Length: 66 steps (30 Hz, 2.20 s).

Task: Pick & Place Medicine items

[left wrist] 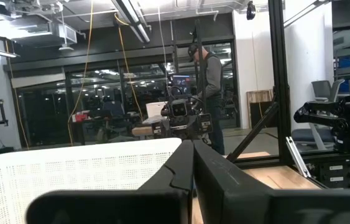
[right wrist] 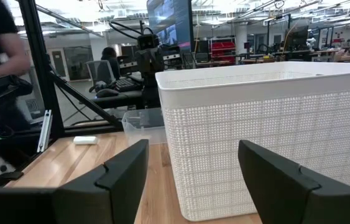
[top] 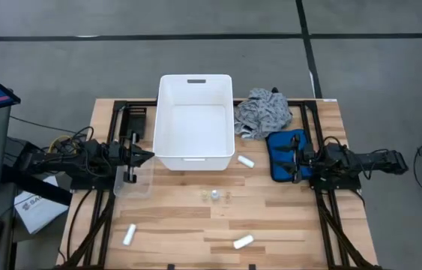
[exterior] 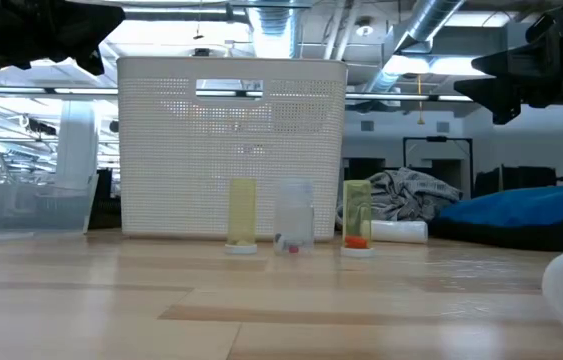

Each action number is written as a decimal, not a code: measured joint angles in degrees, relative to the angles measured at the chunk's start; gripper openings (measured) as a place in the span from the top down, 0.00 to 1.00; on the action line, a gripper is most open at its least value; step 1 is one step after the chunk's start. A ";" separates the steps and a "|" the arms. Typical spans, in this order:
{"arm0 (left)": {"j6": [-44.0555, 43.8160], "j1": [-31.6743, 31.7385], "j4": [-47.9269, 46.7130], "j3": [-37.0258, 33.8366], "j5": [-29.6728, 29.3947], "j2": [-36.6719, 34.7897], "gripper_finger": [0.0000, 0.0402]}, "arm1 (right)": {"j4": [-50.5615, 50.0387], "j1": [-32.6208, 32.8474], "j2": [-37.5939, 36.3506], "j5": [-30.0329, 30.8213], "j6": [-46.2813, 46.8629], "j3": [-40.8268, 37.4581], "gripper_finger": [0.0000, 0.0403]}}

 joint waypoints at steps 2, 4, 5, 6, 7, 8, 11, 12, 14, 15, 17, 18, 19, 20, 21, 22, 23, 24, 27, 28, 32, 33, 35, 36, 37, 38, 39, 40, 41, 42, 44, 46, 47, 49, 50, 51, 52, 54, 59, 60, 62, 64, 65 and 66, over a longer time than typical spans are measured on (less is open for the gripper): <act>-0.01 -0.01 0.01 0.00 -0.01 0.01 1.00 | 0.00 0.00 0.00 0.00 0.00 -0.01 0.39; 0.00 0.00 0.00 0.00 -0.01 0.00 1.00 | -0.01 0.01 -0.02 0.00 0.00 -0.01 0.39; -0.01 0.00 0.01 0.00 -0.01 0.02 1.00 | -0.01 -0.01 -0.01 0.00 0.00 0.01 0.39; 0.00 -0.02 0.01 0.00 0.00 0.00 1.00 | 0.02 -0.01 0.01 0.00 -0.02 -0.01 0.39; 0.00 -0.01 0.02 0.00 -0.01 0.01 1.00 | 0.00 -0.02 0.01 0.00 -0.01 0.01 0.39; 0.00 -0.01 0.00 0.00 0.00 0.01 1.00 | 0.00 0.00 0.00 0.00 -0.02 0.00 0.39; 0.00 0.00 0.00 0.00 -0.02 0.02 1.00 | 0.02 0.01 0.00 0.00 0.00 0.01 0.39; 0.00 -0.02 0.02 0.00 0.00 0.00 1.00 | -0.01 0.00 0.00 0.00 -0.01 -0.01 0.39; 0.00 0.00 0.38 0.00 -0.08 0.01 1.00 | -0.01 0.01 0.01 0.00 0.00 -0.01 0.39; -0.14 -0.01 1.06 0.00 -0.10 0.08 1.00 | -0.01 0.01 -0.01 0.02 0.00 0.01 0.39; -4.01 -0.02 2.29 0.04 -0.09 0.28 1.00 | 0.00 0.00 -0.02 0.00 0.00 -0.01 0.39; -7.84 0.00 2.09 0.04 -0.27 0.31 1.00 | 0.01 0.00 -0.02 0.00 -0.02 0.00 0.39; -11.82 -0.02 1.81 0.04 -1.02 0.60 1.00 | 0.02 0.00 0.00 0.02 0.00 0.01 0.39; -15.51 -0.02 1.50 0.04 -2.21 1.02 1.00 | -0.01 0.01 0.00 0.00 -0.02 0.01 0.39; -19.85 -0.02 0.96 0.04 -3.18 1.53 1.00 | 0.00 0.01 -0.02 0.01 -0.02 0.01 0.39; -24.91 -0.02 0.52 0.04 -4.02 2.22 1.00 | 0.02 -0.01 0.01 0.02 -0.02 -0.01 0.39; -30.83 -0.02 0.09 0.04 -4.07 3.01 1.00 | -0.01 -0.01 -0.01 0.02 -0.01 0.00 0.39; -37.75 -0.02 -0.21 0.02 -4.02 3.80 1.00 | 0.01 0.01 0.00 0.00 -0.02 0.01 0.39; -58.19 -0.02 0.55 0.02 -1.81 5.87 1.00 | 0.01 0.00 -0.01 0.02 0.00 0.00 0.39; -62.78 -0.02 1.21 0.02 -1.28 6.43 1.00 | -0.01 0.01 0.00 0.00 -0.02 -0.01 0.39; -65.98 -0.02 4.29 0.02 -1.28 7.94 1.00 | -0.01 0.00 0.00 0.01 -0.01 0.00 0.39; -66.77 -0.02 4.68 0.02 -1.38 8.17 1.00 | -0.01 0.01 0.01 0.02 0.00 -0.01 0.39; -68.47 -0.02 5.34 0.02 -1.49 8.54 1.00 | -0.01 0.00 0.01 0.01 0.00 0.00 0.39; -68.73 -0.02 5.76 0.02 -1.50 8.55 1.00 | -0.01 0.01 -0.01 0.00 -0.02 0.01 0.39; -68.83 -0.02 6.42 0.02 -1.49 8.53 1.00 | -0.01 0.01 -0.01 0.02 -0.02 0.00 0.39; -68.83 -0.02 7.03 0.02 -1.50 8.50 1.00 | -0.01 -0.02 0.01 0.01 0.00 0.01 0.39; -68.83 -0.02 7.67 0.02 -1.52 8.51 1.00 | -0.01 0.01 0.01 0.01 0.00 0.00 0.39; -68.80 -0.02 8.24 0.02 -1.53 8.52 1.00 | -0.01 0.01 -0.01 0.01 -0.01 0.01 0.39; -68.78 -0.02 8.73 0.02 -1.53 8.52 1.00 | -0.01 0.00 -0.01 0.02 -0.01 0.00 0.39; -68.81 -0.02 9.27 0.02 -1.55 8.52 1.00 | -0.01 0.01 -0.02 0.01 -0.01 0.00 0.39; -68.80 -0.02 10.40 0.02 -1.50 8.52 1.00 | 0.02 -0.01 0.01 0.02 -0.01 0.00 0.39; -68.76 -0.02 11.24 0.02 -1.13 8.52 1.00 | 0.03 -0.01 -0.02 0.02 0.11 -0.01 0.39; -68.79 -0.02 11.24 0.02 -0.79 8.50 1.00 | 0.17 0.00 0.00 0.02 0.17 0.01 0.39; -68.81 -0.02 11.57 0.02 -0.21 8.55 1.00 | 0.49 0.00 0.00 0.01 0.17 0.01 0.39; -68.81 -0.02 12.30 0.02 0.21 8.53 1.00 | 0.59 0.01 0.01 0.02 0.17 0.01 0.39; -68.81 -0.02 13.22 0.02 0.52 8.51 1.00 | 0.68 0.01 0.01 0.00 0.17 -0.01 0.39; -68.81 -0.02 14.10 0.02 0.78 8.50 1.00 | 0.79 0.01 -0.01 0.00 0.17 0.01 0.39; -68.81 -0.02 16.71 0.02 1.34 8.55 1.00 | 2.58 0.01 0.01 0.00 0.17 -0.01 0.39; -68.38 -0.02 24.53 0.02 2.26 8.52 1.00 | 13.91 0.05 -0.02 0.02 8.59 0.00 0.39; -68.35 -0.02 25.86 0.02 2.76 8.52 1.00 | 15.90 0.00 -0.01 0.02 10.41 0.00 0.39; -68.32 -0.02 28.86 0.02 4.06 8.51 1.00 | 20.32 -0.04 0.01 0.04 14.04 0.00 0.39; -67.18 -0.02 32.35 0.02 4.68 8.52 1.00 | 25.89 -0.04 0.01 0.04 17.08 0.00 0.39; -65.39 -0.02 34.60 0.02 4.68 8.52 1.00 | 28.71 -0.04 0.01 0.11 17.91 0.01 0.39; -62.81 -0.02 36.71 0.14 4.60 8.52 1.00 | 31.60 -0.04 0.01 0.23 18.43 0.01 0.39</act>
